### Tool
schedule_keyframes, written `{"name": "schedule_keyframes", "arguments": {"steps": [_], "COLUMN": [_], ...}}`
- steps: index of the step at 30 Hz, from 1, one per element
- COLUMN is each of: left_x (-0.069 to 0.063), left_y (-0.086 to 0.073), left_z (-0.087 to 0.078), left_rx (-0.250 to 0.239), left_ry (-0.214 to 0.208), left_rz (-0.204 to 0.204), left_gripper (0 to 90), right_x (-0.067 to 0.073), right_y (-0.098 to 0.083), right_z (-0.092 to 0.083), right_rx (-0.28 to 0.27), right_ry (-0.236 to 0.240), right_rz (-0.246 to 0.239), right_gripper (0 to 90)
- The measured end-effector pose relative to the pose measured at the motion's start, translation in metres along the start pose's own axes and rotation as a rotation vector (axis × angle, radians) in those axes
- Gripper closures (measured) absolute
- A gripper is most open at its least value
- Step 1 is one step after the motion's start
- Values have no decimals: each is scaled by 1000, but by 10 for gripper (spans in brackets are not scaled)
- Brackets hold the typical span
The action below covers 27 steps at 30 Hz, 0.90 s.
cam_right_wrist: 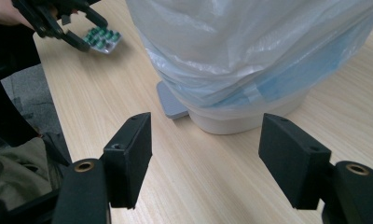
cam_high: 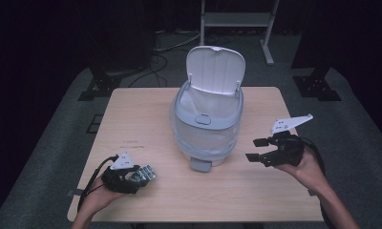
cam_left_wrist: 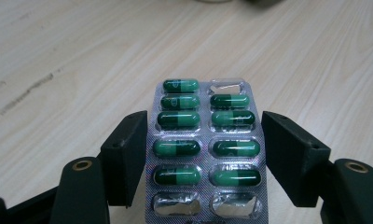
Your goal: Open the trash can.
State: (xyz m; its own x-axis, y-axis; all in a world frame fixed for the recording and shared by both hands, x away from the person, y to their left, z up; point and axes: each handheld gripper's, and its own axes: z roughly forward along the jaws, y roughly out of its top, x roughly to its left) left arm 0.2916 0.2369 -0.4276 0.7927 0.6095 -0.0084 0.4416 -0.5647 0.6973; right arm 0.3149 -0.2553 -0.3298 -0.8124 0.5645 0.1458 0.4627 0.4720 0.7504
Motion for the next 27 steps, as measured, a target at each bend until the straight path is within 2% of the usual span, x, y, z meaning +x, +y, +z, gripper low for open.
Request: {"name": "schedule_keyframes", "arguments": {"steps": [3,8,10,14,16,27], "left_x": [-1,-2,-3,-3,-4,-9], "left_y": [14,28,37,45,53,86], "left_z": [-12,-22,-30,-35,-40,-58], "left_rx": [-6,-20,-21,-30,-24,-51], "left_ry": [-1,-11,-17,-25,-28,-50], "left_rz": [30,43,67,70,91,132], "left_gripper": [333,333,333,333,333,334], "right_x": [-2,-3,-4,-5,-6,-8], "right_y": [-4,-11,-13,-17,-20,-28], "right_z": [1,3,4,5,5,9], "right_rx": [-1,5,7,5,6,15], "right_ry": [-1,-3,-4,-2,-3,-7], "right_rz": [6,13,16,25,27,40], "right_gripper": [333,333,333,332,332,332]}}
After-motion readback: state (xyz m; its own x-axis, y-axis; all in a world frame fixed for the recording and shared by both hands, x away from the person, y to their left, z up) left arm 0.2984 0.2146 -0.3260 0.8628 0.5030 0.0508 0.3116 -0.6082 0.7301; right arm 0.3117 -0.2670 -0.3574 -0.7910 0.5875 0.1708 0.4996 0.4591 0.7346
